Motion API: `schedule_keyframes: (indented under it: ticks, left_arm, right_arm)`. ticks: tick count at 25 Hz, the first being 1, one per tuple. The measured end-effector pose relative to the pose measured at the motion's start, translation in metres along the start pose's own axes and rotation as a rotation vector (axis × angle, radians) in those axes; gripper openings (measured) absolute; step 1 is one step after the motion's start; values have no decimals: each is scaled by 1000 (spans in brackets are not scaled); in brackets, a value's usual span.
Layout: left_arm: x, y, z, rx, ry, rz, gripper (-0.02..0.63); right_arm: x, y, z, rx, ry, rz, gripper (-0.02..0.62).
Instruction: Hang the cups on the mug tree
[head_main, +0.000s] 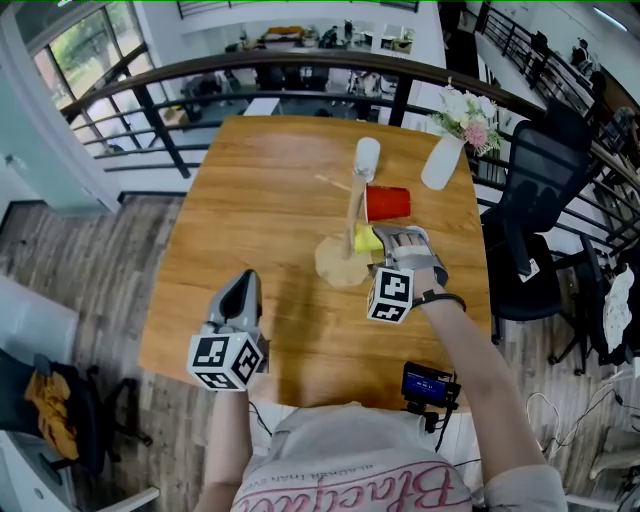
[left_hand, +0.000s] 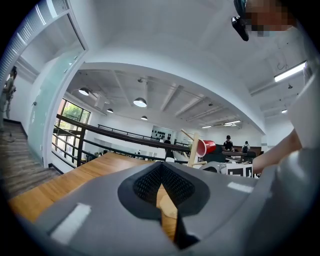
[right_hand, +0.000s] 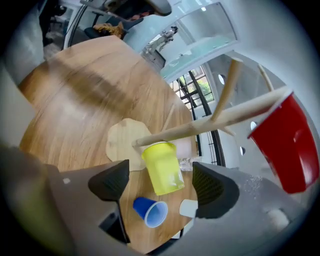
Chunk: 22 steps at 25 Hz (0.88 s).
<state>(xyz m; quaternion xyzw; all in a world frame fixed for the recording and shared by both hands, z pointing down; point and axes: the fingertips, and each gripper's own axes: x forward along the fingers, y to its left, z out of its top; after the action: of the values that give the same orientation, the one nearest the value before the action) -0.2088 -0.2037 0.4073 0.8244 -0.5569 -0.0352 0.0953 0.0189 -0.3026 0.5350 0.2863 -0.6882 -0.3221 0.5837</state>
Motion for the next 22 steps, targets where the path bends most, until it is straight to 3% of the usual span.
schedule_keyframes:
  ticks: [7, 16, 18, 22]
  left_arm:
    - [8, -13, -3, 6, 10, -25, 11]
    - [11, -33, -5, 26, 28, -52, 11]
    - [12, -37, -7, 27, 35, -53, 11]
    - [12, -48, -16, 50, 72, -55, 11]
  right_arm:
    - [-30, -15, -36, 485, -141, -88, 408]
    - [-48, -1, -110, 1228, -221, -86, 405]
    - [-43, 7, -123, 1295, -219, -94, 399]
    - [-23, 26, -135, 1309, -192, -106, 387]
